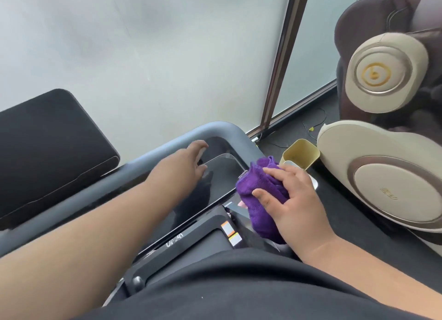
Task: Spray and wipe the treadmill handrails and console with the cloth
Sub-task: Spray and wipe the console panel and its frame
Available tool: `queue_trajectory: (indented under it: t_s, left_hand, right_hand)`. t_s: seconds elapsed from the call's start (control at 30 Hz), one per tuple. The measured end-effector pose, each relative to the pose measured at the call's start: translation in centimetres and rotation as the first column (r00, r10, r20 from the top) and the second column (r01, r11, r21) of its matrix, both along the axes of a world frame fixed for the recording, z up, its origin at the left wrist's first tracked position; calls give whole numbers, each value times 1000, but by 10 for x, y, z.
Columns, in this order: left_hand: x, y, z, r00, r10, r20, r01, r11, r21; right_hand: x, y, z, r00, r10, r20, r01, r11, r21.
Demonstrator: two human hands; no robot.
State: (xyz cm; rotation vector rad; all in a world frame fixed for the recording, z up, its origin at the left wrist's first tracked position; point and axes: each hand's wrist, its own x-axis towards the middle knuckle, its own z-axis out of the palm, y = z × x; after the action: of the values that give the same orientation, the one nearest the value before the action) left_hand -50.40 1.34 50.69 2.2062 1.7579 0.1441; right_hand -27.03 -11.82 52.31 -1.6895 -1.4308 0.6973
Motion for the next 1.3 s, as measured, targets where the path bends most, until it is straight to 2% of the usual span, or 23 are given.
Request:
queue_trajectory:
  t_s: [0.07,0.1,0.17,0.23,0.37,0.53,0.73,0.87,1.03,1.13,1.23,1.3]
  left_hand:
    - [6,-21,-6,998,-39,47,39,999,-11]
    - [10,-30,-8,996,-60,65,61,998,-13]
    - [19,-44,-9,991,-88,100,90,996,-17]
    - [25,-56,-10,987,-90,136,96,995,-38]
    - [21,-68,-10,980,-75,184,87,994,-59]
    - [9,-71,-8,972,-47,229,60,997,-48]
    - [5,-82,-7,969,-22,244,45,995,-91]
    - [-5,-96,-6,956,-51,288,83,992,-99]
    - [-24,-105,-8,950,-96,299,130,987,-96]
    - [-33,-105,-12,954,-51,296,81,992,-91]
    - [-29,-105,-9,950,-43,309,75,993,-94]
    - [-24,-105,-8,947,-50,317,80,993,-84]
  right_hand:
    - [13,3,-3,995,-100,11,100,995,-25]
    - [19,7,-6,992,-105,77,111,991,-79]
    - [24,14,-15,945,0,327,94,958,-271]
    - [20,18,-26,877,113,466,94,912,-399]
    - [9,27,-44,797,135,589,78,944,-322]
    - [-5,89,-46,794,195,575,-8,950,-311]
    - [-21,167,-37,787,324,526,-123,917,-380]
    - [-5,155,-35,831,320,456,-143,914,-380]
    - [15,114,-39,838,254,483,-71,928,-365]
    - [-9,128,-41,777,262,573,-50,932,-358]
    - [-41,162,-41,681,293,671,-124,949,-289]
    - [-54,184,-40,673,314,670,-170,947,-273]
